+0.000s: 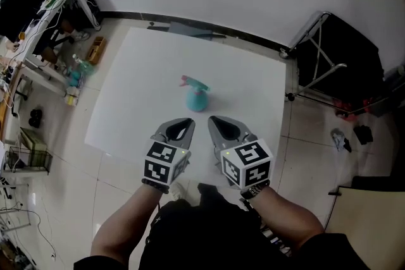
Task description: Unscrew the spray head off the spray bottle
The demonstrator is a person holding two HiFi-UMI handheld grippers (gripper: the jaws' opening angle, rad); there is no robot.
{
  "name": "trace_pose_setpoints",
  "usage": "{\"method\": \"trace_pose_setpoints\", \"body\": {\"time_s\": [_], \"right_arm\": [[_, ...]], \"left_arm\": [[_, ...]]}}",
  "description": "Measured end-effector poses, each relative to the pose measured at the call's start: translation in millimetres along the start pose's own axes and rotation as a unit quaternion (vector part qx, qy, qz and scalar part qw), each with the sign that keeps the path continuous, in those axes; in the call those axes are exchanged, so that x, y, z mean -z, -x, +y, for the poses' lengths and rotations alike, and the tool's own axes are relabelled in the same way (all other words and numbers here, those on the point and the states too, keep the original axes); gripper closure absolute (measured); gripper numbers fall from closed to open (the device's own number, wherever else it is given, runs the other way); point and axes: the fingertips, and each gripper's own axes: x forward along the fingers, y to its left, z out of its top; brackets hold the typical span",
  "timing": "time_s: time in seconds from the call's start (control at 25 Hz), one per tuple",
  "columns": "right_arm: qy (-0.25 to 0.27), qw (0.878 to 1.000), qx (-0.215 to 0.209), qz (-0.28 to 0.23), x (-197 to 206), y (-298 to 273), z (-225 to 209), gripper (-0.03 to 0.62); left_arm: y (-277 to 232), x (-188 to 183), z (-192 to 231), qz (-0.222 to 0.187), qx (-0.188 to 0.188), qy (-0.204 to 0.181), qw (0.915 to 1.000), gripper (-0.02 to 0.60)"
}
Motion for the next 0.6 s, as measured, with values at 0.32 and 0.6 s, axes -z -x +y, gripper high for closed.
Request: {"method": "trace_pose_setpoints", "body": {"time_s": [0.32, 0.6], "right_arm": [[-0.006, 1.0, -0.009, 0.022, 11, -11, -15, 0.603], [-0.007, 0.999, -0.01, 0.037, 16, -14, -30, 0.603]], "left_arm": [[-23, 7, 12, 0.001, -0.015, 0.017, 0.9997, 0.518], [-42, 15, 23, 0.01, -0.033, 0.028, 0.999, 0.417]]}}
